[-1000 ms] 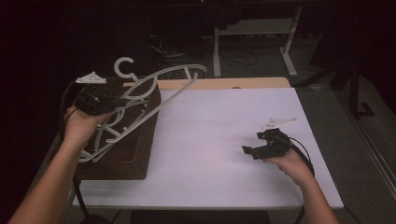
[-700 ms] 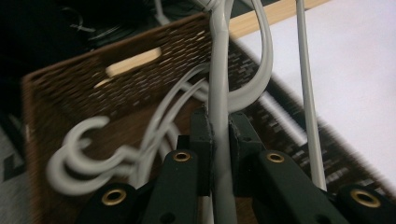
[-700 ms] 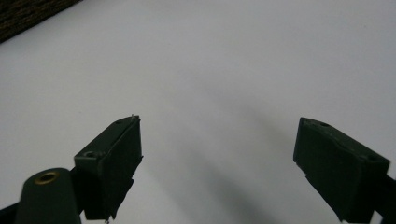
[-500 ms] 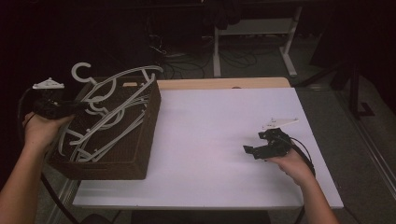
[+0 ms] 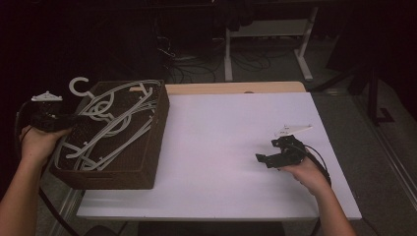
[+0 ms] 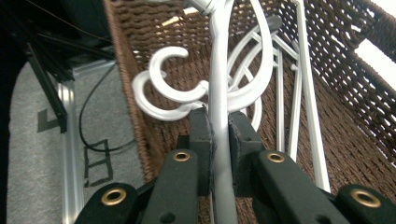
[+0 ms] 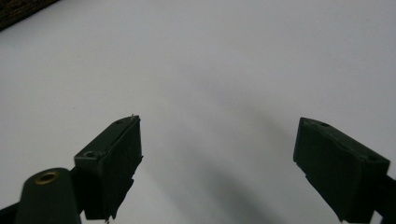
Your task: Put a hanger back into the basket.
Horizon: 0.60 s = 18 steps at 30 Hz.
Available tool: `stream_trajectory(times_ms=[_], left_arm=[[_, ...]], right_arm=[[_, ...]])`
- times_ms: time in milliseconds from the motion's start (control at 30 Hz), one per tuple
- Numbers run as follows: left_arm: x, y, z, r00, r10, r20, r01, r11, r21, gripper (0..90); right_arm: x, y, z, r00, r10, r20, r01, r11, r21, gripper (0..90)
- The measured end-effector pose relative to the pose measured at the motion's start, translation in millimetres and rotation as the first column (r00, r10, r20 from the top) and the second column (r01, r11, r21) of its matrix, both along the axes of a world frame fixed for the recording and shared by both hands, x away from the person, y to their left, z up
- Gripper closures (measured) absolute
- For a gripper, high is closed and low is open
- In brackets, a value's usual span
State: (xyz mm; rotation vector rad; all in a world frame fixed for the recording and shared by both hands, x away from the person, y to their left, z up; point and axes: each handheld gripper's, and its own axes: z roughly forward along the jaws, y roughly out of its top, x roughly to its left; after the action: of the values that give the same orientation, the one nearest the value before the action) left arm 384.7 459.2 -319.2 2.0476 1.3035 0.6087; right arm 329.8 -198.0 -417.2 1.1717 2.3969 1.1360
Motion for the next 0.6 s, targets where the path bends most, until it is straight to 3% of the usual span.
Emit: stream_trajectory(times_ms=[167,300,400,467,600], left_arm=[[3.0,-2.6,-10.8,0.9995,0.006,-0.031,-0.006,1.0000,0.002,82.2],[4.9,-7.3,-23.3,0.9972,-0.003,-0.074,0.006,0.9994,0.034,82.0],[5.7,-9.2,-26.1,0.9971,-0.006,-0.076,0.008,0.9993,0.037,79.9],[5.0,-8.2,-24.6,0.9986,-0.004,-0.052,0.005,0.9998,0.018,64.7],[2.4,-9.2,-17.2,0.9999,-0.005,-0.016,0.004,0.9992,-0.040,51.6]], right_arm=[[0.0,-0.6,0.1,1.0000,-0.001,0.000,0.001,1.0000,0.002,14.7],[-0.1,-0.3,0.1,1.0000,0.000,0.000,0.000,1.0000,0.000,14.7],[-0.4,0.0,0.6,1.0000,0.003,0.002,-0.003,1.0000,0.000,14.7],[-0.4,-0.1,1.1,1.0000,0.003,0.005,-0.003,1.0000,0.000,14.7],[-0.3,0.5,3.4,1.0000,0.006,0.008,-0.006,1.0000,0.002,14.7]])
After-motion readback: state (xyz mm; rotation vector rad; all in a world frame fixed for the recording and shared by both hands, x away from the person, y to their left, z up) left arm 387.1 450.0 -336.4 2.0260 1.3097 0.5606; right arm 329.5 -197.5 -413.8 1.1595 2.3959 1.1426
